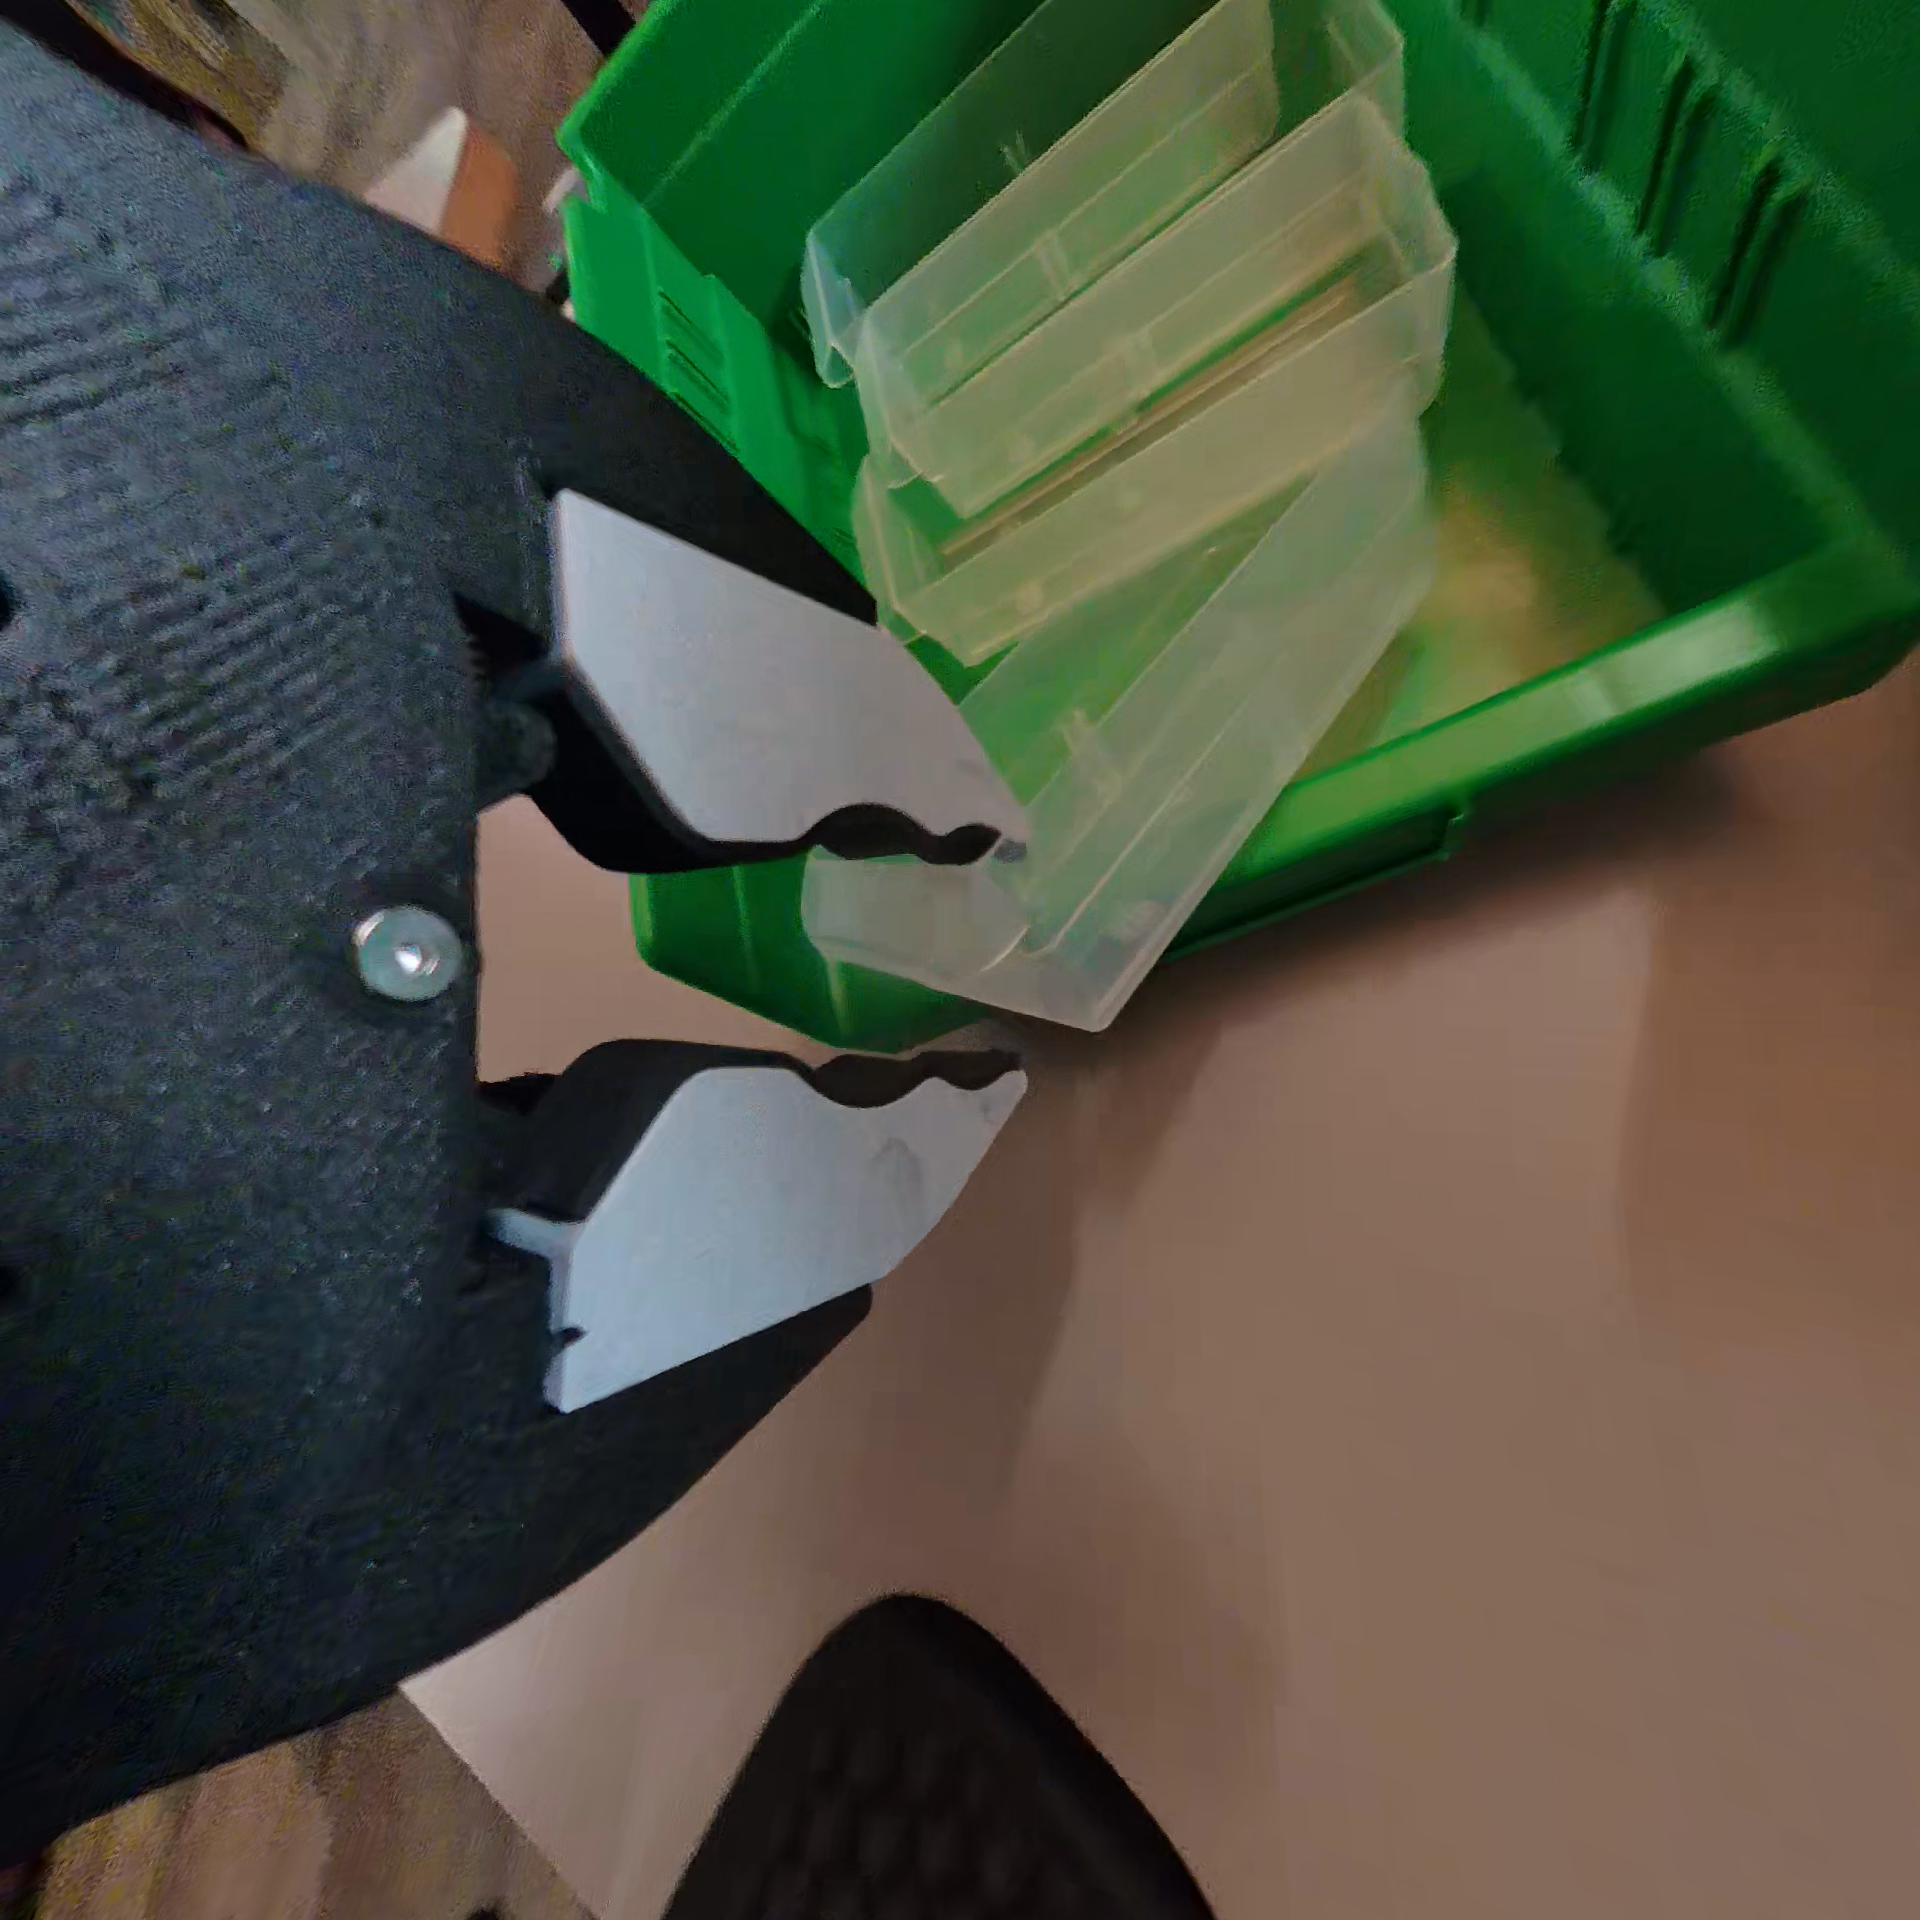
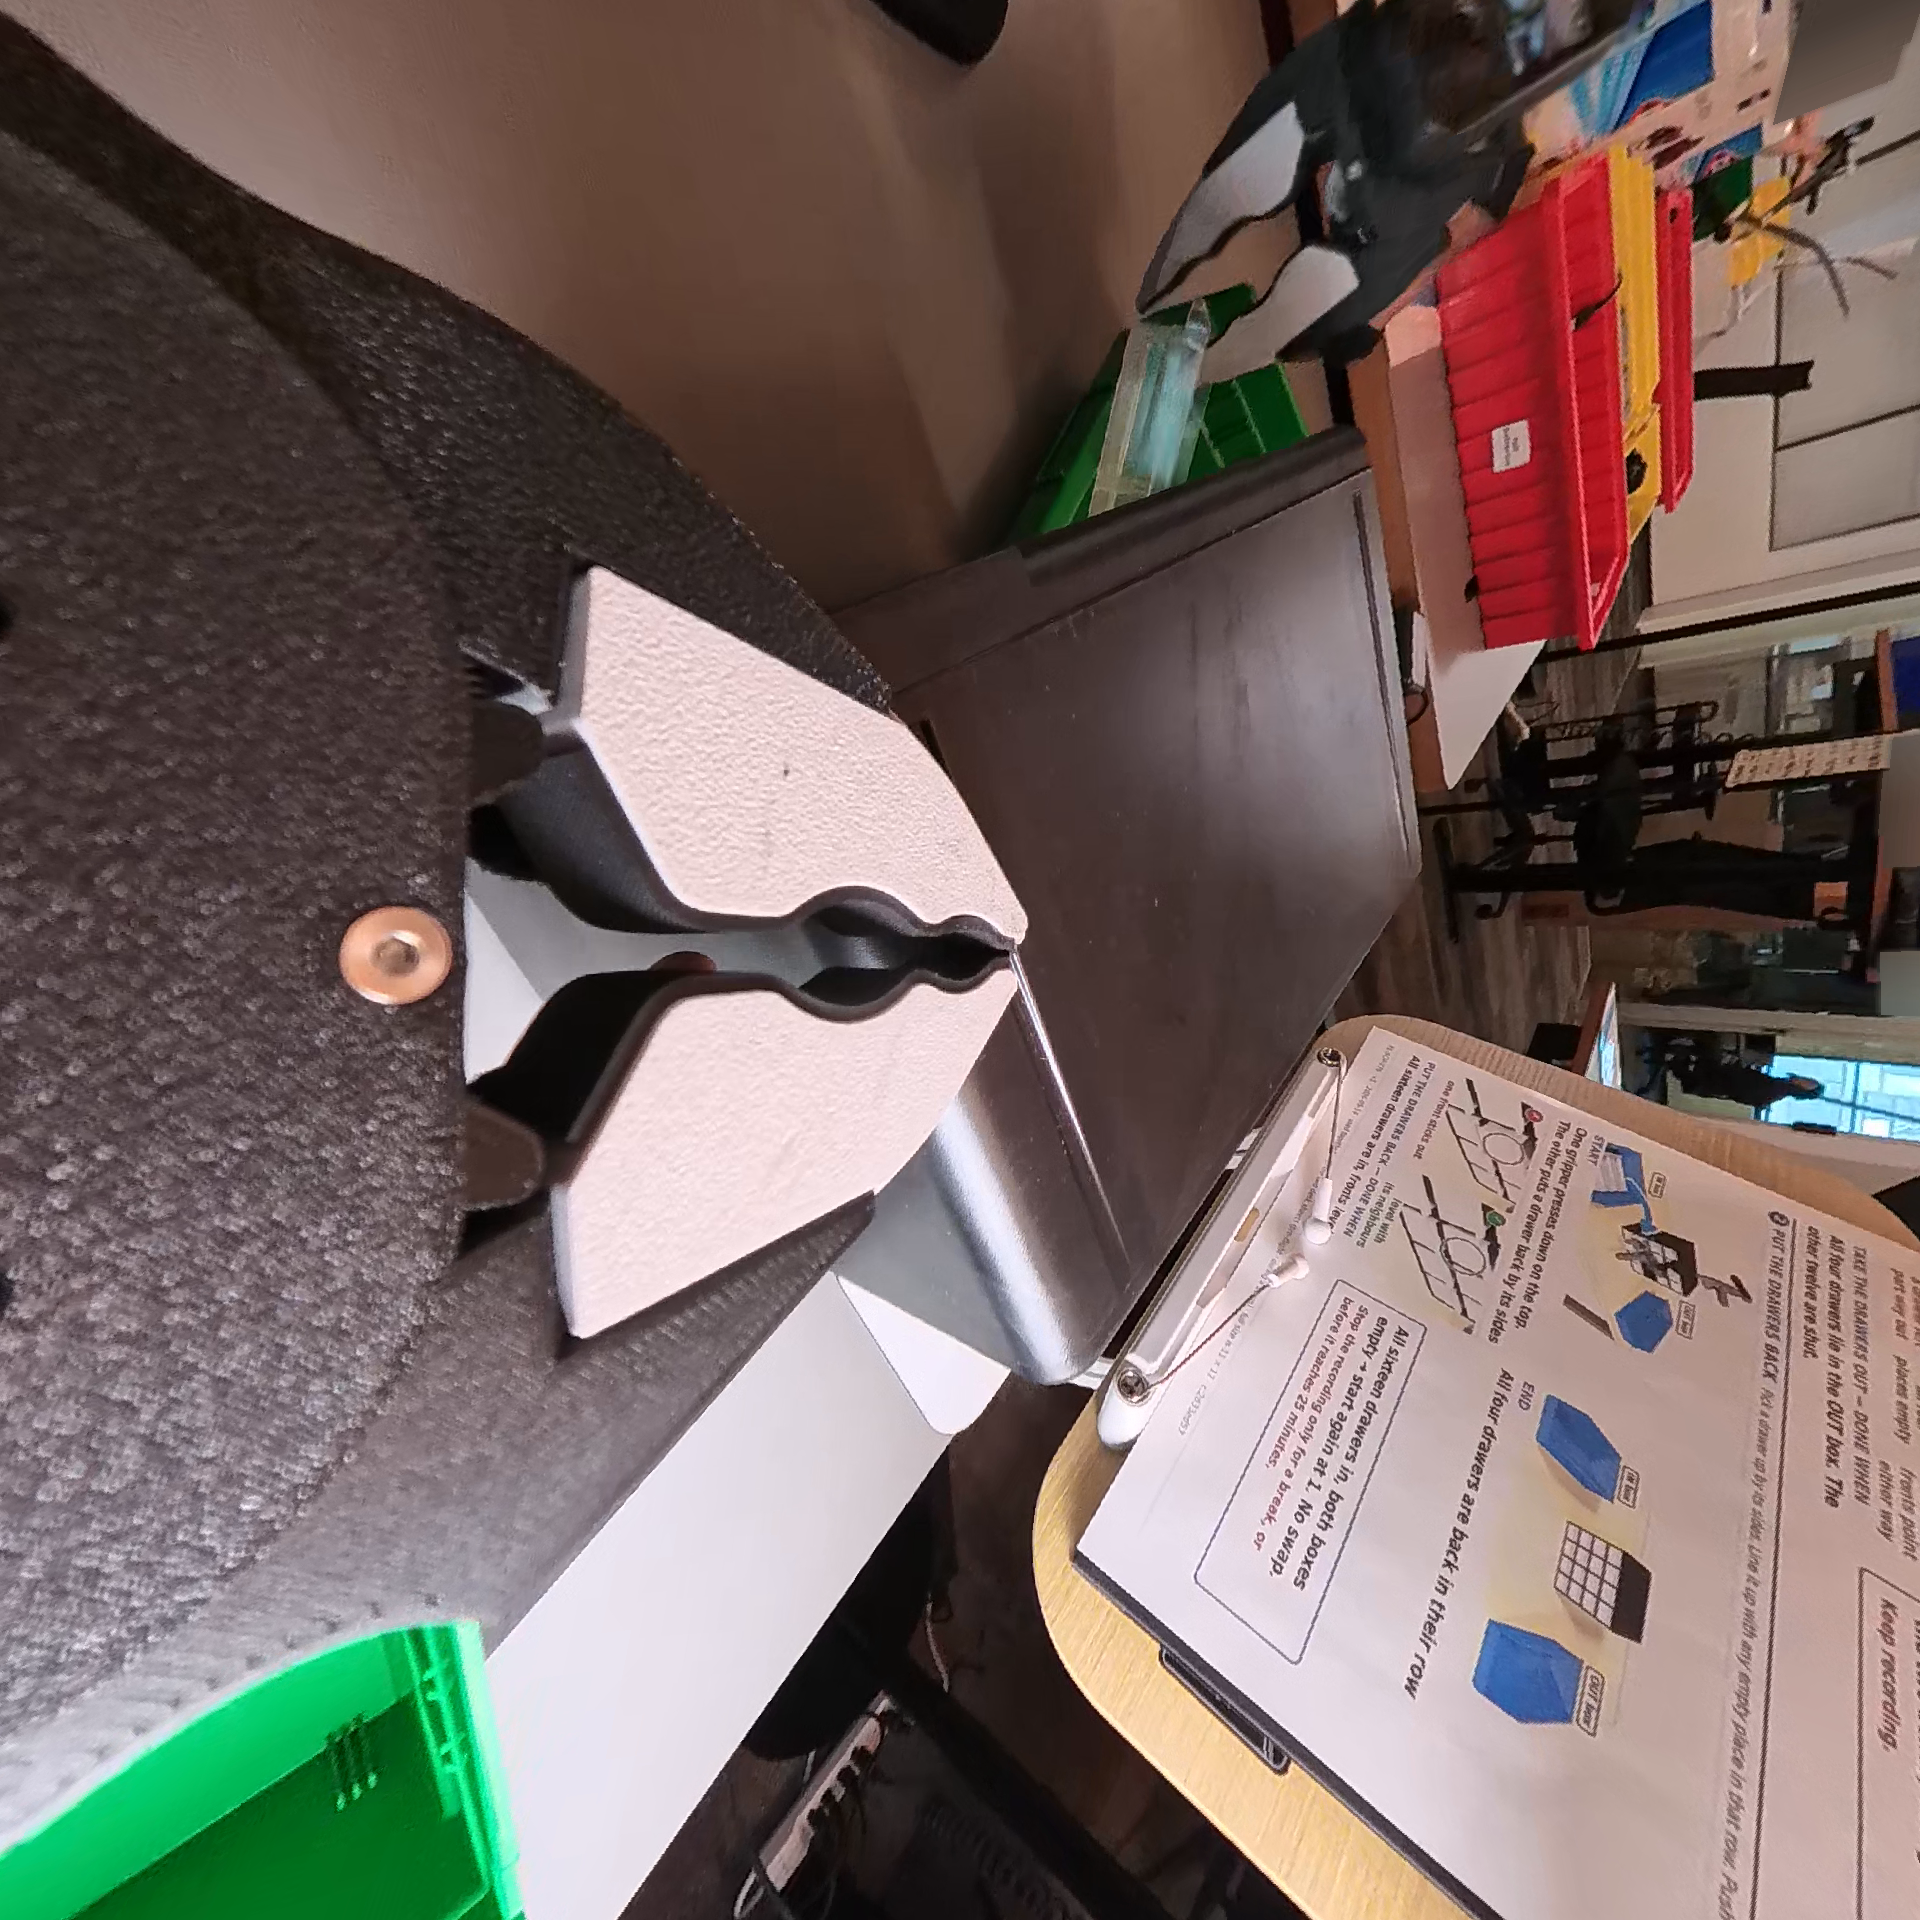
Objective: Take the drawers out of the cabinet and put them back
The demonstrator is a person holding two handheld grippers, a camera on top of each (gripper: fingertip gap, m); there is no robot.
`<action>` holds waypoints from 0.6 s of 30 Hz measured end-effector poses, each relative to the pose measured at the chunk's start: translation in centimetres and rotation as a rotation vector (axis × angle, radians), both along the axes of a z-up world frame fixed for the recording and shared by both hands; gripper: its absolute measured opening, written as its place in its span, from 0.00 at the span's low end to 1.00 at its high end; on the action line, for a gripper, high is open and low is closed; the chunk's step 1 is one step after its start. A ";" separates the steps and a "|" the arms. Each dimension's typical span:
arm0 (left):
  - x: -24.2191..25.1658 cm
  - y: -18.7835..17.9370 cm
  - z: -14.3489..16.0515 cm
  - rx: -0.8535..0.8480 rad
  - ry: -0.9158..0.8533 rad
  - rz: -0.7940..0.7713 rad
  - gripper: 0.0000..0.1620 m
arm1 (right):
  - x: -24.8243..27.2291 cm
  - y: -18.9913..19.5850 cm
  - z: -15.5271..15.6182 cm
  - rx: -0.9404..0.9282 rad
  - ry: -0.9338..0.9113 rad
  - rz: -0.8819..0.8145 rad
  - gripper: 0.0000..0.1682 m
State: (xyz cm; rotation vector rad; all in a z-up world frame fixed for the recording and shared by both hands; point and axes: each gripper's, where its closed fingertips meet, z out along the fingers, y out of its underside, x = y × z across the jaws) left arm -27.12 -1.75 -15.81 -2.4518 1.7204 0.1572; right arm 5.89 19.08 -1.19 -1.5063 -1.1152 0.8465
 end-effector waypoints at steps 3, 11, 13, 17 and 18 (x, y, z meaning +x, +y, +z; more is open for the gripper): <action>-0.7 -0.5 -0.7 -0.006 0.069 -0.010 0.14 | 0.0 0.0 0.0 0.007 -0.006 -0.004 0.00; 2.0 0.0 2.6 0.052 -0.038 0.039 0.09 | 0.0 0.0 0.0 0.001 0.002 -0.001 0.00; 3.0 -0.2 3.8 0.072 -0.076 0.047 0.09 | 0.0 0.0 0.0 0.000 0.004 0.001 0.00; 4.7 -0.9 6.3 0.105 -0.144 0.078 0.09 | 0.0 0.0 0.0 0.001 0.003 0.001 0.00; 5.2 -1.2 6.8 0.110 -0.155 0.079 0.09 | 0.0 0.0 0.0 0.000 0.003 0.001 0.00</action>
